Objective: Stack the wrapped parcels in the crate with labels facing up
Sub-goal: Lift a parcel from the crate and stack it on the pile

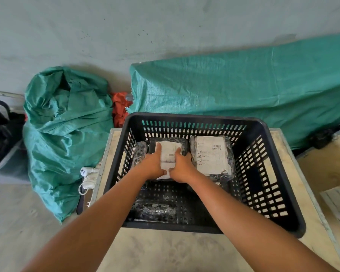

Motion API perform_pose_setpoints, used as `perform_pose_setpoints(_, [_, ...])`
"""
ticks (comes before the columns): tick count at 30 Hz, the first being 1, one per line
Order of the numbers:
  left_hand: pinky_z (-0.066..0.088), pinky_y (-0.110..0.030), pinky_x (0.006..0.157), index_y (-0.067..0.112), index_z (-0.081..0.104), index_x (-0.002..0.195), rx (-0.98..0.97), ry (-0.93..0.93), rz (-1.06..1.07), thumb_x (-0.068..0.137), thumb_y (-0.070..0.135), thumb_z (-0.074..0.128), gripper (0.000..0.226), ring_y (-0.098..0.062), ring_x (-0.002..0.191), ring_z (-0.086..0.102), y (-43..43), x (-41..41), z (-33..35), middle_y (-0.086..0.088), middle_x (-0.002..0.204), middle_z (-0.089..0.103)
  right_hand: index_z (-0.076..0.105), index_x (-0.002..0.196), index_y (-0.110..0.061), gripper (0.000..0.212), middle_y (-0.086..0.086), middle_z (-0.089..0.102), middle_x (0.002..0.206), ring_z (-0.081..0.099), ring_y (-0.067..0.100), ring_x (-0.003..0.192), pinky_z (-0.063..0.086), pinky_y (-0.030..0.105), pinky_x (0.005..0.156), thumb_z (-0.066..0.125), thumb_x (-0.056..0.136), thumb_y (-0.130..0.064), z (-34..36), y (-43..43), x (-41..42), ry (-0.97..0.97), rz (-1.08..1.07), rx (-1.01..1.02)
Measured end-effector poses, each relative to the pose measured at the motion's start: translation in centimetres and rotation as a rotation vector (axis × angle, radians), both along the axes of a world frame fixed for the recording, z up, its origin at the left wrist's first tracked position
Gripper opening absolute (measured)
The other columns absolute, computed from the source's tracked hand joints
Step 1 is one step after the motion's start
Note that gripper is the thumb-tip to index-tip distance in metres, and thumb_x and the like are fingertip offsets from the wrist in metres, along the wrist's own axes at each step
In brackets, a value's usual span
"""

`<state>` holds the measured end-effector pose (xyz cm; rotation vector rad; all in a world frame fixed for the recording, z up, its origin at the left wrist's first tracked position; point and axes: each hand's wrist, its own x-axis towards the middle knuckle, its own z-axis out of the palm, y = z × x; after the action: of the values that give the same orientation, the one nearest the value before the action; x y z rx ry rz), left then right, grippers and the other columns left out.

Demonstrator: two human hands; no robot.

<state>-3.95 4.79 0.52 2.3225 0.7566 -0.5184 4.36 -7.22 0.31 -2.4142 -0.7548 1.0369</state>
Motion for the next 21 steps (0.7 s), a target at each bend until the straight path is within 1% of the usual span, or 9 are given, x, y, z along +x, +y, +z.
perform_pose_setpoints(2, [0.048,-0.039,0.092,0.016,-0.029,0.154,0.009,0.042,-0.031,0.088,0.027,0.074,0.123,-0.036,0.118,0.058,-0.4,0.1,-1.0,-0.029,0.139,0.052,-0.011,0.163,-0.017,0.105,0.022,-0.014,0.165,0.033,0.038,0.145,0.036,0.037,0.117,0.068,0.094,-0.018,-0.6,0.3,-0.1,-0.002,0.007,-0.046])
perform_pose_setpoints(5, [0.048,-0.032,0.078,0.014,-0.027,0.155,-0.017,0.072,-0.024,0.087,0.026,0.076,0.124,-0.026,0.104,0.063,0.0,0.5,-1.8,-0.019,0.131,0.062,-0.006,0.164,-0.016,0.108,0.022,-0.016,0.165,0.034,0.038,0.146,0.035,0.039,0.118,0.073,0.091,-0.021,-1.1,1.2,-0.1,-0.025,0.007,-0.09])
perform_pose_setpoints(9, [0.047,-0.029,0.079,0.014,-0.025,0.155,-0.026,0.065,0.037,0.084,0.026,0.079,0.127,-0.021,0.099,0.057,0.4,1.1,-2.2,-0.016,0.131,0.061,-0.004,0.164,-0.013,0.106,0.027,-0.013,0.164,0.032,0.041,0.146,0.037,0.039,0.117,0.073,0.091,-0.024,-2.1,1.4,0.1,-0.092,0.043,-0.12])
perform_pose_setpoints(12, [0.052,-0.036,0.09,0.018,-0.024,0.156,0.02,0.11,0.088,0.086,0.027,0.078,0.125,-0.032,0.112,0.061,-0.6,1.0,-3.2,-0.029,0.143,0.045,-0.007,0.162,-0.005,0.103,0.031,-0.02,0.163,0.006,0.045,0.154,0.026,0.04,0.121,0.07,0.094,-0.015,-3.3,0.8,-0.8,-0.158,0.103,-0.16])
perform_pose_setpoints(15, [0.048,-0.045,0.103,0.02,-0.012,0.16,0.023,0.123,0.237,0.092,0.018,0.068,0.105,-0.041,0.125,0.052,-1.4,1.5,-4.7,-0.036,0.151,0.025,0.002,0.159,0.007,0.094,0.031,-0.007,0.165,-0.006,0.05,0.152,0.01,0.057,0.124,0.067,0.093,-0.008,-4.3,0.8,-2.0,-0.233,0.199,-0.193])
perform_pose_setpoints(16, [0.046,-0.046,0.105,0.018,-0.007,0.161,0.037,0.139,0.251,0.095,0.014,0.064,0.097,-0.043,0.131,0.045,-1.6,1.7,-5.2,-0.036,0.153,0.023,0.003,0.158,0.009,0.092,0.031,-0.005,0.165,-0.007,0.05,0.152,0.01,0.06,0.123,0.066,0.092,-0.005,-4.6,0.9,-2.2,-0.25,0.228,-0.209])
perform_pose_setpoints(18, [0.039,-0.051,0.111,0.016,-0.001,0.161,0.074,0.234,0.221,0.098,0.017,0.058,0.086,-0.046,0.141,0.029,-1.7,2.0,-6.3,-0.034,0.157,0.015,-0.004,0.158,0.008,0.096,0.027,-0.016,0.165,0.005,0.047,0.153,0.024,0.05,0.122,0.063,0.089,0.009,-5.2,0.6,-1.9,-0.22,0.18,-0.213])
perform_pose_setpoints(20, [0.027,-0.056,0.117,0.02,0.003,0.161,0.018,0.212,0.26,0.105,0.035,0.043,0.071,-0.045,0.147,0.02,-1.7,2.3,-7.0,-0.022,0.166,0.005,-0.008,0.159,0.005,0.098,0.023,-0.022,0.165,0.027,0.041,0.15,0.036,0.039,0.118,0.06,0.089,0.016,-5.7,0.5,-1.4,-0.183,0.141,-0.181])
perform_pose_setpoints(21, [0.023,-0.057,0.118,0.022,0.002,0.161,-0.019,0.184,0.316,0.106,0.043,0.033,0.066,-0.044,0.149,0.018,-1.7,2.6,-7.3,-0.014,0.168,0.002,-0.007,0.159,0.006,0.097,0.023,-0.022,0.165,0.026,0.04,0.15,0.034,0.038,0.119,0.059,0.089,0.016,-5.8,0.5,-1.2,-0.177,0.121,-0.172])
